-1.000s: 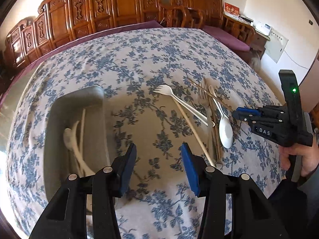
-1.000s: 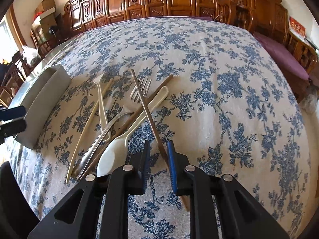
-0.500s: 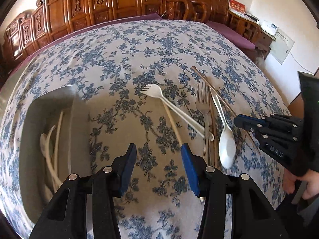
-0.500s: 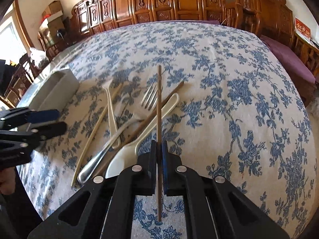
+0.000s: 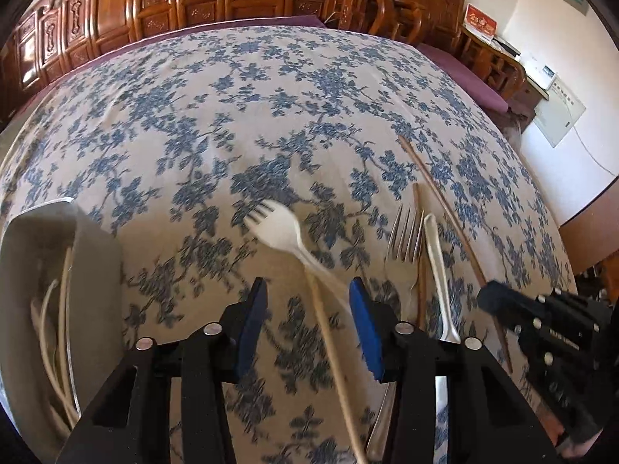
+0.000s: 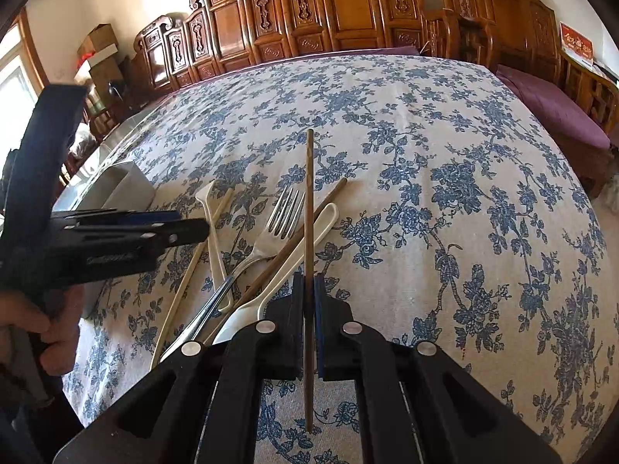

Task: Organize utensils
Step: 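Grasp a white plastic fork from the pile with the left tool, then carry the white fork into the steel tray and open the left tool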

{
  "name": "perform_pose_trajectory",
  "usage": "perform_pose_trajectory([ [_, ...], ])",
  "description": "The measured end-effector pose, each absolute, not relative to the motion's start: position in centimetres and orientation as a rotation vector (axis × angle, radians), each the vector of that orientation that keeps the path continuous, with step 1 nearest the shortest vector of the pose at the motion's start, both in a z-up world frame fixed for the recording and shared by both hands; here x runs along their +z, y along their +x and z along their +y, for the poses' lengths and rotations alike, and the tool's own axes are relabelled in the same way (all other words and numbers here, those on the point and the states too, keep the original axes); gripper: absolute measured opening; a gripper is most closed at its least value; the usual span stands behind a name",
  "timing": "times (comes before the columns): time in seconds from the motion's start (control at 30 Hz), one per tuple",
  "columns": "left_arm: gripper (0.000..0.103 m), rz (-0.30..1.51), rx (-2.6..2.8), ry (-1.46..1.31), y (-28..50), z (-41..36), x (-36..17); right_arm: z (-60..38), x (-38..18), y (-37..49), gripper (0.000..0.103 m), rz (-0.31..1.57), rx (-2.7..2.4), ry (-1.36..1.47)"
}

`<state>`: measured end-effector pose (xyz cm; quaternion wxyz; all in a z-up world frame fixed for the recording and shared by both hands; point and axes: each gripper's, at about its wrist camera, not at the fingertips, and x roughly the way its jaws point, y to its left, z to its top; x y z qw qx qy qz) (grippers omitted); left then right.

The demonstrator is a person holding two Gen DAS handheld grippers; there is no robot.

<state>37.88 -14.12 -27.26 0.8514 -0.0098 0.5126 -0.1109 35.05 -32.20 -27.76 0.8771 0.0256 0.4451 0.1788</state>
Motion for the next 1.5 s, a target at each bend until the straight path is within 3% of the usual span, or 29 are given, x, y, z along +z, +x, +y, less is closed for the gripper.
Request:
perform_pose_trajectory([
  [0.17,0.023,1.100,-0.241,-0.035,39.2,-14.6,-28.0,-31.9,-27.7,35.0,0.006,0.925,0.381,0.050],
  [0.63,0.005,1.028,-0.290,-0.061,39.0,-16.0,-25.9,-31.7,-27.7,35.0,0.006,0.927,0.389,0.044],
  [1.5,0.003,0.872,-0.305,0.044,35.3,-15.5,-17.9,-30.6,-26.3,34.2,0.006,0.875,0.394,0.033],
])
